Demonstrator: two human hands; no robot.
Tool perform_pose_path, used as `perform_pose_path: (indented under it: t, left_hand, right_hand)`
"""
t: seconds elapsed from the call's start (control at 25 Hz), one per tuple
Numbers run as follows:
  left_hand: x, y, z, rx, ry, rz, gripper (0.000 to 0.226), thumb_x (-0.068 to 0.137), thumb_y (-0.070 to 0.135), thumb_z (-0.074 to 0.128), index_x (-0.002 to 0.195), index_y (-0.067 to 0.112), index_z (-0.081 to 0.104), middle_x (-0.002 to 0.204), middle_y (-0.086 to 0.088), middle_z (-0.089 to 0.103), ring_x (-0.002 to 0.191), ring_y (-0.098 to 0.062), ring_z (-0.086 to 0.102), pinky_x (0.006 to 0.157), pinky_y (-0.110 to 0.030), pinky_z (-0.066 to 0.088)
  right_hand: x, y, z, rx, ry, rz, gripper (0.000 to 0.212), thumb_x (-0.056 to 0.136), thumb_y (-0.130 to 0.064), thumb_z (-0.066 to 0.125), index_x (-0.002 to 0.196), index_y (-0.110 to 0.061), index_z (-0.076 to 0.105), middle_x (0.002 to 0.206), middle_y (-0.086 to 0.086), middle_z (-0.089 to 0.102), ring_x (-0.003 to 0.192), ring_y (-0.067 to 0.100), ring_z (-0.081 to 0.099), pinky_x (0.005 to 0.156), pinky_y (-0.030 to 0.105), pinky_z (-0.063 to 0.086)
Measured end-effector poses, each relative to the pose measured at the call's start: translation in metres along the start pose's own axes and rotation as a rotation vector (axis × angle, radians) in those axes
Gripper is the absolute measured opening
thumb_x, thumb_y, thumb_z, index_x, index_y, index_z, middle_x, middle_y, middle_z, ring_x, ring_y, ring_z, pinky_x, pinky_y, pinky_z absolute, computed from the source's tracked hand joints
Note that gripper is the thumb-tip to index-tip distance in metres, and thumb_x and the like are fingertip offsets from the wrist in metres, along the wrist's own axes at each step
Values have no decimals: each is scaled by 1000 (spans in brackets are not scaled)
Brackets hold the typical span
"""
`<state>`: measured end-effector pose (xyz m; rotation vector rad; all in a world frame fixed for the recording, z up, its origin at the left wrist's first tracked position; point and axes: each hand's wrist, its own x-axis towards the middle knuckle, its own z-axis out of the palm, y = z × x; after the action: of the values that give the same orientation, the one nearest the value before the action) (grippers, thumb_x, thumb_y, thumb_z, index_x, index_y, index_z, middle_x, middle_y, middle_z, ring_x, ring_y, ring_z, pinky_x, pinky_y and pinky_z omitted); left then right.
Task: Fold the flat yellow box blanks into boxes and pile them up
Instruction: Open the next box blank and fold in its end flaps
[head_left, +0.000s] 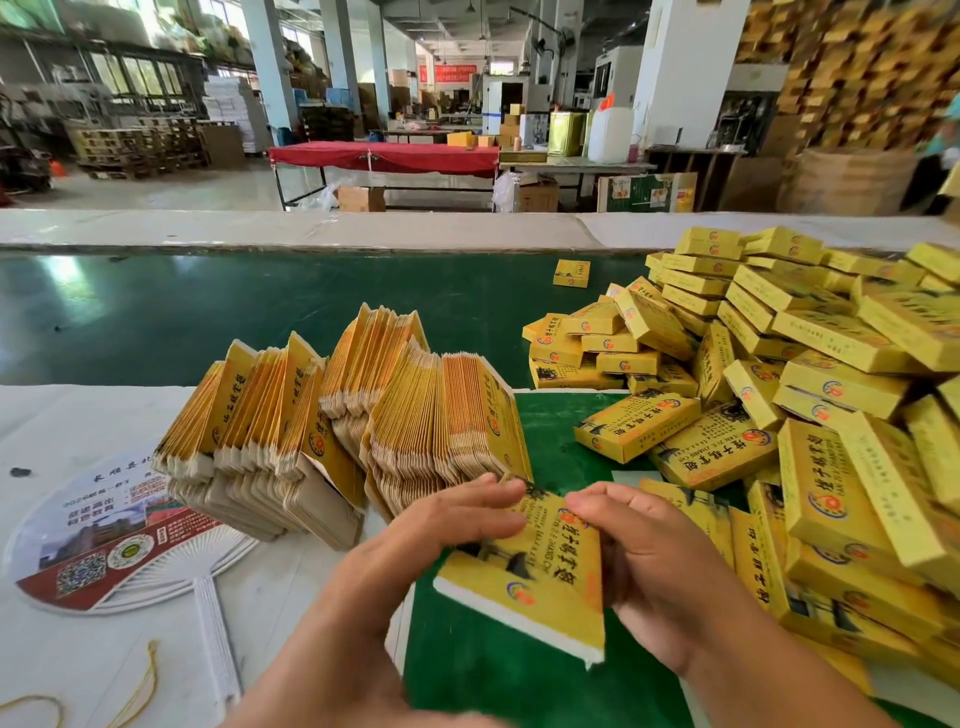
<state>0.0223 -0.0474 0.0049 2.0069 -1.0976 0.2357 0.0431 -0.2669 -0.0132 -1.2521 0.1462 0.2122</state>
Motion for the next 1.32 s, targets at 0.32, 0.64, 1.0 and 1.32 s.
perform_pose_path:
  t: [0.32,0.64,1.0,1.32]
  left_hand:
    - [-5,-11,2,-79,385,-365,30,72,58,70,98,42,72,91,13,76,83,-18,71,72,-42,60]
    - [-8,-21,12,-57,517,-325,42,69,45,79,104,36,59,97,10,71,87,-15,69,71,-24,57]
    - [-5,-28,14,0,463,-214,21,79,38,72,100,36,68,93,12,70,80,-16,64,64,-28,54]
    - [-3,-23,11,31,449,-181,10,84,35,69,80,26,69,79,9,66,73,-17,62,58,-29,50]
  right_hand:
    - [-16,4,8,-673,-104,-505,38,94,-59,42,102,-36,70,94,-7,74,87,12,67,70,27,57]
    - [-15,2,3,-754,-64,-558,33,74,-64,60,98,-42,65,91,-15,73,87,5,69,74,30,59]
    - [-14,6,3,-723,-93,-617,35,76,-56,64,105,-37,67,92,-13,75,86,6,71,71,28,60]
    - [-16,8,7,-793,-79,-957,32,88,-49,63,116,-36,55,99,-15,69,84,1,70,69,15,56]
